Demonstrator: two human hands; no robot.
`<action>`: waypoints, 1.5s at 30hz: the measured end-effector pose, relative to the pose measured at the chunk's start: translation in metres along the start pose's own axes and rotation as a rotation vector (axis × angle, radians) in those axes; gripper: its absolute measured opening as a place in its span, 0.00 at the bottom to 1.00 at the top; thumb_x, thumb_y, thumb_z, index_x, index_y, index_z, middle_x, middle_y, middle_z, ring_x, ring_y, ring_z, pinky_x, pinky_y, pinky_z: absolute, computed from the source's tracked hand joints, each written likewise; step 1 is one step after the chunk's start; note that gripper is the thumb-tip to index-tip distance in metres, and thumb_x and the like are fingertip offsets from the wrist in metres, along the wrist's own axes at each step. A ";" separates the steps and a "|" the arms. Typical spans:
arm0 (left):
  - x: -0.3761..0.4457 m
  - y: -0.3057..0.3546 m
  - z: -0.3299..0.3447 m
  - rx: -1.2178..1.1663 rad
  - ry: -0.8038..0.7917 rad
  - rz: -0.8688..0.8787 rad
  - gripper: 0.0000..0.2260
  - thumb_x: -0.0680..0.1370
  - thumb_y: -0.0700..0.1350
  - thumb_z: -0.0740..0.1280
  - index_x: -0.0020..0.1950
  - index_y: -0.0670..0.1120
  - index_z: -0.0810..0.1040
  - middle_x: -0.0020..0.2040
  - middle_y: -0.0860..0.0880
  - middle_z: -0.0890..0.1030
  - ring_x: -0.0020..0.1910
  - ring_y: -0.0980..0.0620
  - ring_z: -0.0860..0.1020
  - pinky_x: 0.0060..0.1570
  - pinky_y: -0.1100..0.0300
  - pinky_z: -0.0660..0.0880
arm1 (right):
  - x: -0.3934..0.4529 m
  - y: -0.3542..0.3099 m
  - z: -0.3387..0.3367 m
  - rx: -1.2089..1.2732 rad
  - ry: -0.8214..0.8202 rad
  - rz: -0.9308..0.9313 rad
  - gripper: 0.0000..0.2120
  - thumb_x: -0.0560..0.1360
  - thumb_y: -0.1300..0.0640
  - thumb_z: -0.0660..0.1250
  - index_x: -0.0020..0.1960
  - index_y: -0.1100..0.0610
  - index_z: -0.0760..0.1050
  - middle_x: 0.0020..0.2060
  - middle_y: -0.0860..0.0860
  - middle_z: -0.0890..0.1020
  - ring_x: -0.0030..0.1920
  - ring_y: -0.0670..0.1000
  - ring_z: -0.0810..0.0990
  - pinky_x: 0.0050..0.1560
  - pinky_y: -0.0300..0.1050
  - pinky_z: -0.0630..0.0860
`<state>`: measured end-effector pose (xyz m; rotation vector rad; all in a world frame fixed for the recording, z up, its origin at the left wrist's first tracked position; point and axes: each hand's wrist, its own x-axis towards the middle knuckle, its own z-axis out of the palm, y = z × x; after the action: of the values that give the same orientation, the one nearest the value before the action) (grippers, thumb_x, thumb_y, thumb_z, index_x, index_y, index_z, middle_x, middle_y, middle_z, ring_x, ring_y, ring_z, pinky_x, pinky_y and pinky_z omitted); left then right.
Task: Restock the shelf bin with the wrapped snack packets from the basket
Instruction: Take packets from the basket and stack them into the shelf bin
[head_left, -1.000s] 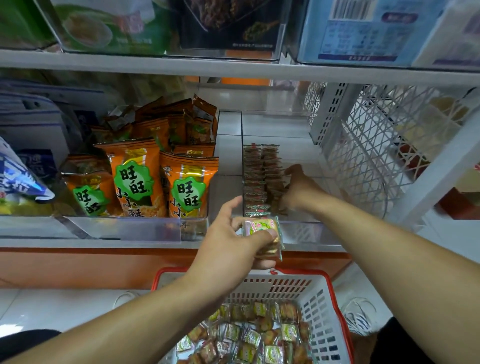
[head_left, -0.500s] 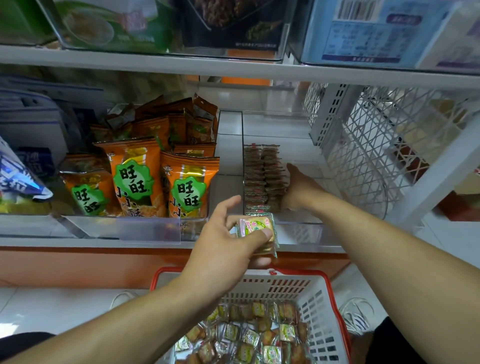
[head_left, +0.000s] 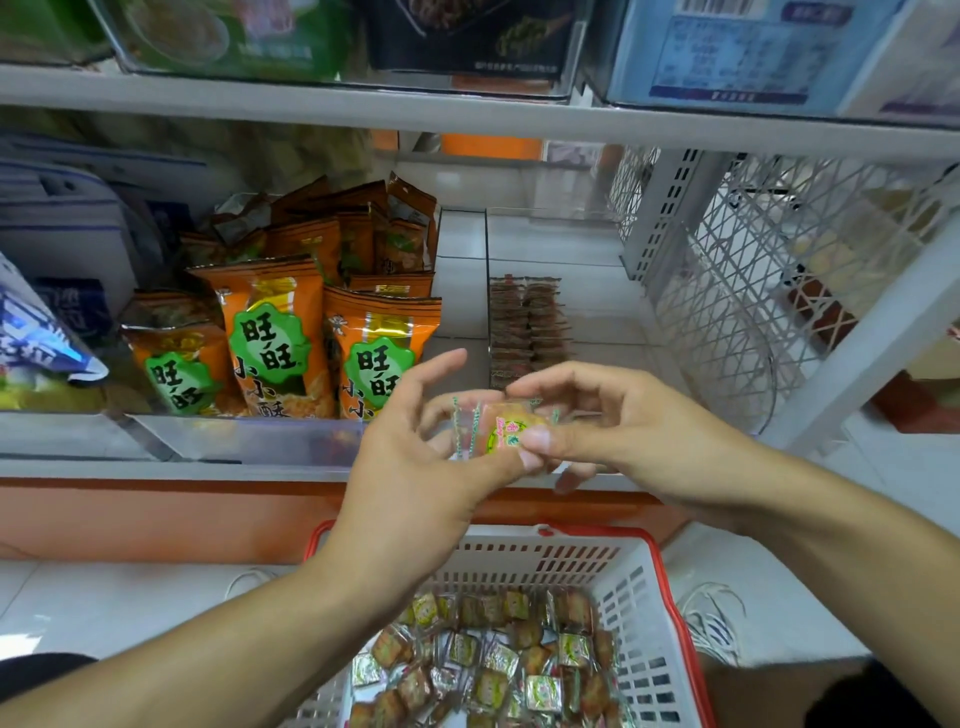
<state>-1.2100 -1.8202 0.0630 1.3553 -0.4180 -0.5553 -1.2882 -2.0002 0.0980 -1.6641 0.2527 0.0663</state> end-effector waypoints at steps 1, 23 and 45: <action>-0.001 -0.001 0.000 0.001 -0.008 0.005 0.39 0.62 0.39 0.82 0.69 0.58 0.73 0.56 0.54 0.85 0.55 0.52 0.85 0.50 0.60 0.82 | -0.001 0.002 -0.001 0.085 0.002 0.047 0.24 0.67 0.57 0.76 0.63 0.55 0.78 0.46 0.55 0.84 0.43 0.52 0.84 0.41 0.43 0.82; 0.000 -0.006 0.020 0.127 -0.034 0.089 0.25 0.77 0.35 0.73 0.67 0.57 0.74 0.62 0.60 0.83 0.63 0.59 0.80 0.63 0.58 0.76 | -0.009 0.011 -0.010 -0.027 0.119 -0.062 0.19 0.65 0.62 0.79 0.55 0.55 0.83 0.44 0.55 0.86 0.41 0.47 0.83 0.47 0.39 0.80; 0.020 -0.025 0.023 0.570 0.010 0.026 0.36 0.77 0.48 0.75 0.78 0.63 0.58 0.68 0.67 0.65 0.59 0.76 0.67 0.47 0.86 0.59 | 0.086 0.048 -0.060 -1.006 0.218 0.192 0.15 0.69 0.50 0.77 0.47 0.50 0.72 0.46 0.49 0.82 0.45 0.52 0.80 0.36 0.43 0.72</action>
<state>-1.2102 -1.8536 0.0419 1.8921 -0.6146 -0.4206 -1.2207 -2.0747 0.0418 -2.6466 0.6107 0.1768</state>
